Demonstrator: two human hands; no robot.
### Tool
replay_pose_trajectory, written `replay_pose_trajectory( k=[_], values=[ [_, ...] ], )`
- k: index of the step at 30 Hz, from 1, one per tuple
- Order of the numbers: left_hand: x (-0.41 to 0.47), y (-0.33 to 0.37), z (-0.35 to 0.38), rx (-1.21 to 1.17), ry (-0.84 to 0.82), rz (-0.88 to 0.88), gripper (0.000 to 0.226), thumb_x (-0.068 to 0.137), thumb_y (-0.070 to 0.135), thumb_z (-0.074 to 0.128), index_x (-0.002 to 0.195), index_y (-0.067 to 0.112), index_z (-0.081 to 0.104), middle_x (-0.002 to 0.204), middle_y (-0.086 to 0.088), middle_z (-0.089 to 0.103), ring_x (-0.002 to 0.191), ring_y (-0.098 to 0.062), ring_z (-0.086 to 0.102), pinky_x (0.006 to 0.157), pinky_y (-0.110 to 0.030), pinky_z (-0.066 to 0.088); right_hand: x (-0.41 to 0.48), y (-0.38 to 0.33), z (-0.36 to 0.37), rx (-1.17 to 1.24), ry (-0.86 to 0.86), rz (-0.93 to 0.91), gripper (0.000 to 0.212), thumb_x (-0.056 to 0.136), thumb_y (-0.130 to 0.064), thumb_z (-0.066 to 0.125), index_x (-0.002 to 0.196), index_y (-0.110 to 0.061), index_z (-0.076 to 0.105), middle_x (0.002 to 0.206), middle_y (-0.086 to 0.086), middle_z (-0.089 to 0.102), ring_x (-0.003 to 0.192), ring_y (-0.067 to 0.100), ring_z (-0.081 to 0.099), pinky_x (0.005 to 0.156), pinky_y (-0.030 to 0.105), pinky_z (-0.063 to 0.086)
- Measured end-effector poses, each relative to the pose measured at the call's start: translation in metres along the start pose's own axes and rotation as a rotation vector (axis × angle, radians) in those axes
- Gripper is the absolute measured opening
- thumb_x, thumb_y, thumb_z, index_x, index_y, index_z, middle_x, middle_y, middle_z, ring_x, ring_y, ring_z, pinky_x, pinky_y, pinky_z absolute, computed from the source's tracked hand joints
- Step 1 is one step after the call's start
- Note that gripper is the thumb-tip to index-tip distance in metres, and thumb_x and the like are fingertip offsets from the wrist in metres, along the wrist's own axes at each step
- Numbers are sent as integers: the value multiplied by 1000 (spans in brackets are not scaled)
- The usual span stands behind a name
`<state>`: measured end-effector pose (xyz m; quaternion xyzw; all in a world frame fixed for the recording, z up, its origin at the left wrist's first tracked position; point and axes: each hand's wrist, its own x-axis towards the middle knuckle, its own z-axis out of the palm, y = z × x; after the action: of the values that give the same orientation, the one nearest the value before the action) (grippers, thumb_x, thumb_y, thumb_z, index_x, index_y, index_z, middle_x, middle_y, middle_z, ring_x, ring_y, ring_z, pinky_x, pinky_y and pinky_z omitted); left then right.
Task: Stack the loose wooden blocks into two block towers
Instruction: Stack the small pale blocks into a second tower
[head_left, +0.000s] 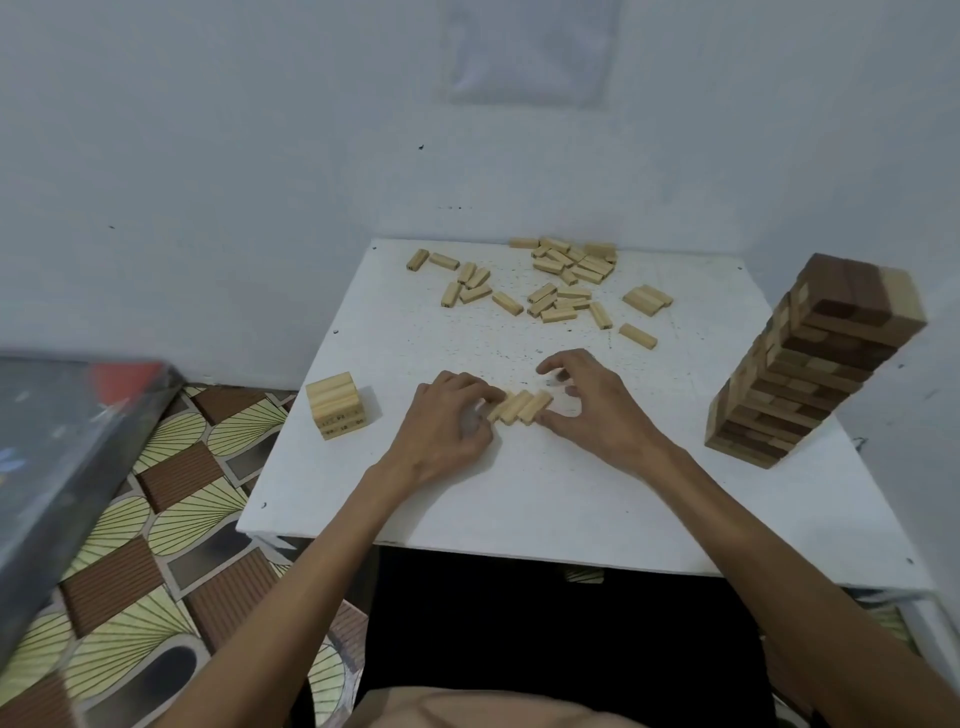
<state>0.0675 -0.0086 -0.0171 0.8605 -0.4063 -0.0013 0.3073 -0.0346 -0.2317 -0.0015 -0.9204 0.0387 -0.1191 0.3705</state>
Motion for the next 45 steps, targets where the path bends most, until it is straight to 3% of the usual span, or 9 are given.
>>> replay_pose_trajectory(
  k=[2, 5, 10, 12, 15, 20, 28, 37, 45],
  values=[
    [-1, -1, -2, -9, -18, 5, 38, 87, 32, 66, 124, 33, 68, 112, 20, 67, 111, -8, 52, 96, -43, 43, -1, 3, -1, -87, 65, 49, 47, 86, -30, 82, 126, -27, 58, 119, -8, 54, 107, 7, 52, 96, 36, 52],
    [-1, 0, -4, -33, -36, 32, 49, 83, 42, 69, 130, 34, 62, 109, 23, 63, 109, -4, 50, 94, -35, 39, -3, 6, -2, -70, 24, 80, 50, 86, -31, 76, 132, -29, 56, 118, -9, 58, 108, 9, 51, 97, 38, 51],
    [3, -2, -3, -26, -61, 26, 64, 81, 52, 67, 141, 34, 55, 134, 24, 57, 129, -3, 43, 104, -36, 35, -6, 6, 0, -54, -85, 48, 72, 82, -49, 81, 146, -33, 49, 134, -19, 53, 128, 0, 41, 104, 21, 39],
    [5, -2, -2, -59, -77, 9, 65, 82, 52, 69, 143, 36, 53, 136, 28, 58, 130, 1, 41, 108, -35, 33, -6, 5, 2, -12, -89, 57, 72, 81, -47, 85, 144, -33, 52, 132, -20, 54, 128, -2, 42, 104, 18, 37],
    [10, 0, -3, -94, -75, -12, 67, 83, 51, 73, 145, 37, 52, 129, 31, 62, 125, 2, 43, 108, -36, 32, -4, 6, 6, 57, -48, 44, 63, 82, -39, 87, 138, -32, 59, 126, -19, 59, 125, -1, 50, 107, 26, 44],
    [13, 0, -3, -90, -58, -3, 55, 84, 46, 79, 136, 38, 61, 117, 39, 58, 124, 3, 45, 106, -33, 32, -3, 9, 4, 67, -66, 44, 60, 80, -40, 88, 134, -36, 62, 125, -15, 58, 121, -1, 53, 108, 27, 45],
    [18, -5, 1, -128, -43, 2, 47, 77, 52, 82, 120, 41, 67, 116, 24, 65, 123, -1, 47, 105, -37, 35, -2, 12, 5, 92, -56, 7, 57, 77, -43, 90, 129, -37, 66, 123, -17, 61, 122, 0, 54, 106, 27, 48],
    [17, 1, 5, -138, -2, -10, 44, 73, 47, 83, 114, 39, 69, 109, 22, 66, 117, -2, 50, 100, -32, 32, -3, 11, 8, 91, -40, -81, 50, 80, -31, 89, 126, -29, 69, 115, -34, 58, 120, 4, 57, 102, 21, 49],
    [17, 1, 4, -192, -21, 61, 27, 74, 47, 84, 96, 37, 75, 115, 25, 69, 119, -3, 53, 100, -38, 35, 1, 11, 7, 125, -30, -173, 33, 78, -21, 89, 108, -21, 76, 116, -17, 68, 112, 11, 65, 96, 37, 57]
  ],
)
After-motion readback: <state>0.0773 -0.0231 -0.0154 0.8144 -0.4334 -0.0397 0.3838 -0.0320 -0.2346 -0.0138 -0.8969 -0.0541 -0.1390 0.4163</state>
